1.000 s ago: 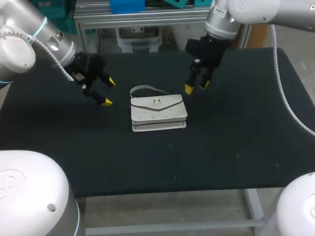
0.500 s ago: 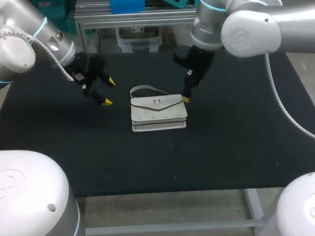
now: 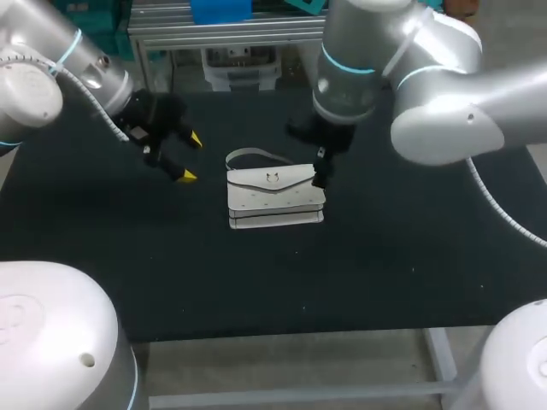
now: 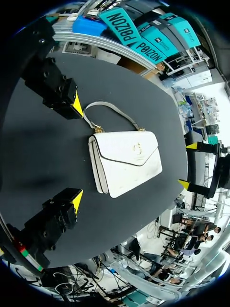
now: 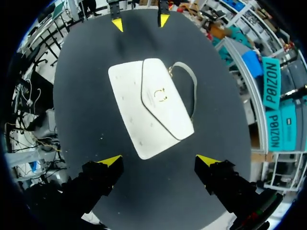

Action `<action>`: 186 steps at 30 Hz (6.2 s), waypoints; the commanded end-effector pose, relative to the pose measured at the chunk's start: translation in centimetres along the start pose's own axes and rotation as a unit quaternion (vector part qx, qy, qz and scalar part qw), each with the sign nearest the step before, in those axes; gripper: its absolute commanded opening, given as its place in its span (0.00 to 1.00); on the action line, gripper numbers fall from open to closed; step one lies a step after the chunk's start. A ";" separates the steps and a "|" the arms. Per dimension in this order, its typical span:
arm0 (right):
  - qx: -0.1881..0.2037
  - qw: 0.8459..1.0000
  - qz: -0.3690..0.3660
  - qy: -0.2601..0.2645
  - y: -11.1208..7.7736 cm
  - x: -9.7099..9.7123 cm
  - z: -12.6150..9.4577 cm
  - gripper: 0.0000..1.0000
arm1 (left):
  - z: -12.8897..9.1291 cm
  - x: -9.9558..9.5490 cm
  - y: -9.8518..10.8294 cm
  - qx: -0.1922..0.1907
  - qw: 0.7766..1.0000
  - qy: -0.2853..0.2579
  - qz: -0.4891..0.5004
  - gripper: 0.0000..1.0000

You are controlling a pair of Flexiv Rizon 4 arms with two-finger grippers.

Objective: Pick up the bag, open it, inspect its contents, close it, and place it on the opposite side

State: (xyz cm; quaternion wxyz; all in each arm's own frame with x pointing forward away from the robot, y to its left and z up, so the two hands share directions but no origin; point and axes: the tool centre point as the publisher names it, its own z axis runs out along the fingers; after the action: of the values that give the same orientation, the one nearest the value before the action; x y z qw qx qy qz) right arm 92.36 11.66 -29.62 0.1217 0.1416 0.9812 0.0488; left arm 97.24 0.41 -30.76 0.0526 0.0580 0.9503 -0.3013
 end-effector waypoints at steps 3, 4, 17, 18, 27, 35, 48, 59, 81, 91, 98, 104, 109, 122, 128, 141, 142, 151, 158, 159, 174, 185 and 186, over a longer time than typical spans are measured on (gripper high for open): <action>-0.027 0.992 -0.012 -0.125 -0.5 1.8 2.2 1.00 | 1.0 1.6 -0.5 0.022 0.996 -0.063 0.060 1.00; -0.026 0.991 -0.012 -0.132 -0.5 2.0 2.4 1.00 | 1.1 1.6 -0.7 0.024 0.995 -0.069 0.071 1.00; -0.048 0.974 -0.097 -0.199 0.0 3.7 3.6 1.00 | 2.3 1.2 -3.4 0.068 0.976 -0.048 0.202 1.00; -0.047 0.973 -0.106 -0.201 0.0 3.7 3.7 1.00 | 2.4 1.1 -3.7 0.068 0.976 -0.043 0.202 1.00; -0.046 0.964 -0.154 -0.211 0.4 3.3 4.7 0.84 | 3.2 0.9 -4.9 0.099 0.959 -0.028 0.264 1.00; -0.049 0.962 -0.177 -0.203 1.0 2.8 6.2 0.85 | 3.7 0.5 -5.6 0.114 0.952 -0.021 0.284 1.00; -0.058 0.961 -0.187 -0.196 1.9 1.3 7.5 0.45 | 4.7 0.3 -5.6 0.124 0.945 -0.008 0.302 1.00; -0.060 0.958 -0.206 -0.189 2.4 0.6 8.7 0.45 | 5.1 0.2 -5.3 0.121 0.941 0.007 0.315 1.00; -0.062 0.955 -0.219 -0.188 3.2 2.2 8.9 0.00 | 5.6 0.2 -5.4 0.149 0.919 0.002 0.366 1.00; -0.059 0.961 -0.198 -0.183 3.2 2.7 8.8 0.00 | 5.7 0.6 -5.6 0.153 0.916 -0.009 0.370 1.00; -0.059 0.961 -0.198 -0.183 3.2 2.7 8.8 0.00 | 5.9 0.7 -5.8 0.143 0.915 -0.023 0.377 1.00; -0.059 0.961 -0.198 -0.183 3.2 2.7 8.8 0.00 | 6.0 1.2 -6.5 0.137 0.904 -0.038 0.404 0.77; -0.059 0.961 -0.198 -0.183 3.2 2.7 8.8 0.00 | 6.7 1.6 -6.7 0.116 0.903 -0.044 0.411 0.47; -0.059 0.961 -0.198 -0.183 3.2 2.7 8.8 0.00 | 9.5 1.8 -6.5 0.087 0.897 -0.101 0.422 0.45; -0.059 0.961 -0.198 -0.183 3.2 2.7 8.8 0.00 | 10.4 1.0 -6.2 0.072 0.896 -0.125 0.421 0.44; -0.059 0.961 -0.198 -0.183 3.2 2.7 8.8 0.00 | 10.9 -1.1 -5.4 0.038 0.890 -0.199 0.408 0.30; -0.059 0.961 -0.198 -0.183 3.2 2.7 8.8 0.00 | 10.7 -1.5 -5.4 0.038 0.891 -0.202 0.405 0.24; -0.059 0.961 -0.198 -0.183 3.2 2.7 8.8 0.00 | 8.4 -3.5 -6.0 0.047 0.913 -0.190 0.358 0.00; -0.059 0.961 -0.198 -0.183 3.2 2.7 8.8 0.00 | 6.4 -4.7 -6.1 0.079 0.938 -0.151 0.303 0.00; -0.059 0.961 -0.198 -0.183 3.2 2.7 8.8 0.00 | 6.1 -4.9 -6.0 0.085 0.943 -0.139 0.291 0.00; -0.059 0.961 -0.198 -0.183 3.2 2.7 8.8 0.00 | 6.2 -5.8 -4.9 0.076 0.967 -0.071 0.231 0.05; -0.059 0.961 -0.198 -0.183 3.2 2.7 8.8 0.00 | 8.2 -4.3 -4.6 0.081 0.967 -0.061 0.236 0.47; -0.059 0.961 -0.198 -0.183 3.2 2.7 8.8 0.00 | 8.4 -4.4 -4.7 0.082 0.967 -0.059 0.235 0.47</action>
State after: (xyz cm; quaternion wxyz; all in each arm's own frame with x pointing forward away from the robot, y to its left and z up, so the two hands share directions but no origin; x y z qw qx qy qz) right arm 93.03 16.13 -38.11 0.3125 -0.0563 0.9467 0.0540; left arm 101.34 -8.33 -33.71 0.1701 0.2668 0.8791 -0.3565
